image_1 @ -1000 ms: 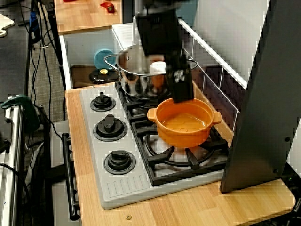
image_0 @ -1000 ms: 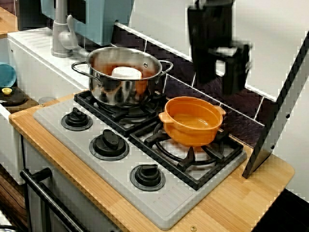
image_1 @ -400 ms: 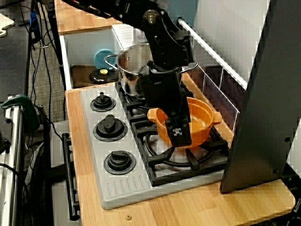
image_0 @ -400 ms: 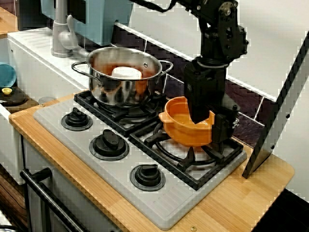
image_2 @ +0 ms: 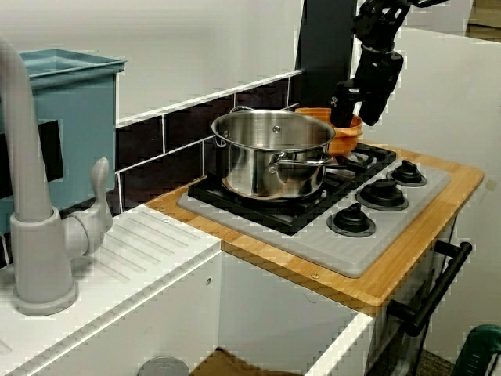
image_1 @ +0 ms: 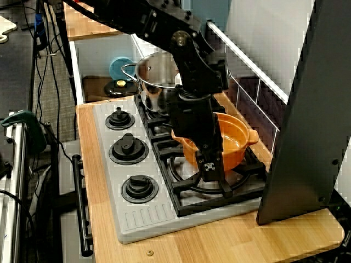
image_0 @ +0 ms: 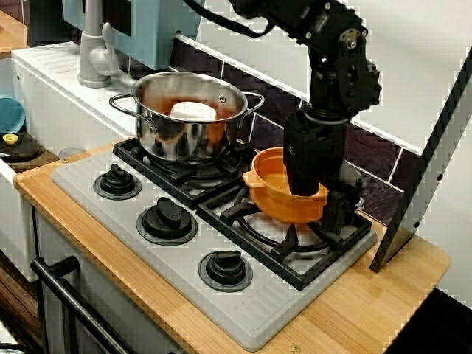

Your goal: Lift pot from stove

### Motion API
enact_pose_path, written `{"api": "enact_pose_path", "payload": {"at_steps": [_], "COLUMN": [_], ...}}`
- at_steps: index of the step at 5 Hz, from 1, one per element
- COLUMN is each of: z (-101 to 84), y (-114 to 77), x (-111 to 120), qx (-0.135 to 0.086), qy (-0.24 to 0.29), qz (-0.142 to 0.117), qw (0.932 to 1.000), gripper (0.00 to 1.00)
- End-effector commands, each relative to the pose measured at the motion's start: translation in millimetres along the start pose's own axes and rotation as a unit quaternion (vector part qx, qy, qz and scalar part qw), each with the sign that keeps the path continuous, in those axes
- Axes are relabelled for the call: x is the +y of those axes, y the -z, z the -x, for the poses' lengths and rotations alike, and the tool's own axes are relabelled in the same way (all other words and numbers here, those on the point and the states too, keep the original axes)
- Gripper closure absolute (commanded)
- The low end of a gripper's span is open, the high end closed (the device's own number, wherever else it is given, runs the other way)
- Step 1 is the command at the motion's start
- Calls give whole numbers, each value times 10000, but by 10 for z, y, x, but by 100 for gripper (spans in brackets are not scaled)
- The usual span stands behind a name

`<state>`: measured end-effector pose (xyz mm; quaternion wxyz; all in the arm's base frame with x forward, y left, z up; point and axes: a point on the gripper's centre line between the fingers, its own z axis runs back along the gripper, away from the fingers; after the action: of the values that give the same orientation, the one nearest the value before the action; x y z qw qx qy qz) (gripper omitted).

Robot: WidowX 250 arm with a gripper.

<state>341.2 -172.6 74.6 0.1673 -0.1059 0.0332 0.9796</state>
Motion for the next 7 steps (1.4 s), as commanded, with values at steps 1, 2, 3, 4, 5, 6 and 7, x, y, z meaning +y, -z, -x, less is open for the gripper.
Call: {"api": "enact_pose_path", "payload": {"at_steps": [1,2,3,4,5,6,7], "z": [138,117,117,118,134,148,165], "y": [-140,-116,-137,-114,-96,-136,-293], "x": [-15,-63,-64,-73,-112,-137,-202], "qx": [273,341,380,365,347,359,462], "qy": [0,8,12,11,-39,-87,-232], "qz": [35,103,115,174,221,227,140], "qw": [9996,9994,9992,9992,9991,9991,9986], "gripper": [0,100,100,100,100,100,100]}}
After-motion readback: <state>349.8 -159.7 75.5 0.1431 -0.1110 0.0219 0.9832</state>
